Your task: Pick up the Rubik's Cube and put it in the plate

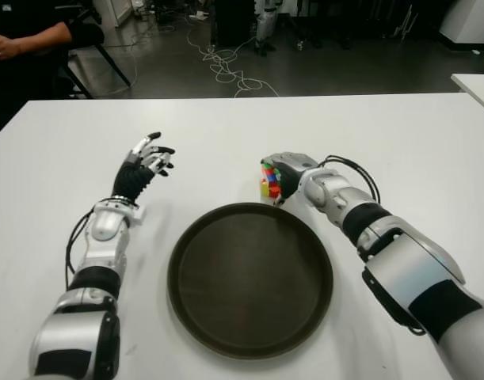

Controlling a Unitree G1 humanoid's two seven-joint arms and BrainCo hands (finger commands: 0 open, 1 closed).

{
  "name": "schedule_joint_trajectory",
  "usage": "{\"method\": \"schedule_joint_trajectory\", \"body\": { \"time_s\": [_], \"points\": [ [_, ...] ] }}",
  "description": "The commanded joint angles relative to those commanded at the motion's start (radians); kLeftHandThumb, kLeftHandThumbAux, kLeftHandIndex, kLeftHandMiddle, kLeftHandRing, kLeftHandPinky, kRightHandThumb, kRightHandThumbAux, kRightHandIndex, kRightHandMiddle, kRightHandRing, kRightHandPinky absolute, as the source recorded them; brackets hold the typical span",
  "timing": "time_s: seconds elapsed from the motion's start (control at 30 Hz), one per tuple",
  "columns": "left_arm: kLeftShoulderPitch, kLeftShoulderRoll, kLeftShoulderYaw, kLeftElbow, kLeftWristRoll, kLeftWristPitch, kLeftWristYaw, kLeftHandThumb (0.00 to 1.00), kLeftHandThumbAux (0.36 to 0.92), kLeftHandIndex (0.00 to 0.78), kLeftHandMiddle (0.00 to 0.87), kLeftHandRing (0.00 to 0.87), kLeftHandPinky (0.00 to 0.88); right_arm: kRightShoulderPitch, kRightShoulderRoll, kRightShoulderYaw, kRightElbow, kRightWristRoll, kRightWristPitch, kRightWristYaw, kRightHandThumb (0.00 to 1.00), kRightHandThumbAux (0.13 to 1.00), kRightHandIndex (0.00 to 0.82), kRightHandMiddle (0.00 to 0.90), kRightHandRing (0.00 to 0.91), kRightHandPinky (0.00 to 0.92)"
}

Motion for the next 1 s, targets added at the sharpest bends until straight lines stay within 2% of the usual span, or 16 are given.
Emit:
{"method": "schedule_joint_trajectory", "body": {
  "time_s": [0.23, 0.5, 0.7, 0.87, 1.0],
  "points": [
    [0.0, 0.001, 0.0, 0.003, 0.001, -0.001, 0.0, 0.108, 0.568, 0.128, 0.342, 0.426, 0.449, 0.001, -0.001, 0.014, 0.0, -0.008, -0.01, 0.002, 0.0, 0.842, 0.109, 0.108, 0.13, 0.131],
    [0.002, -0.001, 0.002, 0.0, 0.001, -0.006, 0.006, 0.086, 0.555, 0.125, 0.349, 0.434, 0.445, 0.001, -0.002, 0.023, -0.002, -0.006, -0.016, 0.002, 0.0, 0.846, 0.117, 0.119, 0.142, 0.139],
    [0.004, 0.002, -0.001, -0.003, 0.008, -0.005, 0.013, 0.085, 0.554, 0.12, 0.339, 0.432, 0.44, 0.002, -0.001, 0.024, -0.002, -0.003, -0.015, 0.003, 0.0, 0.871, 0.134, 0.134, 0.168, 0.194],
    [0.004, 0.001, 0.002, -0.005, 0.004, -0.001, 0.005, 0.096, 0.562, 0.126, 0.347, 0.435, 0.457, 0.004, 0.0, 0.019, -0.002, 0.001, -0.012, -0.002, 0.0, 0.906, 0.216, 0.252, 0.316, 0.352],
    [0.004, -0.001, 0.005, -0.006, 0.0, 0.0, 0.001, 0.106, 0.564, 0.129, 0.349, 0.435, 0.464, 0.005, -0.001, 0.017, -0.003, 0.002, -0.011, -0.002, 0.0, 0.934, 0.241, 0.341, 0.401, 0.428]
  ]
}}
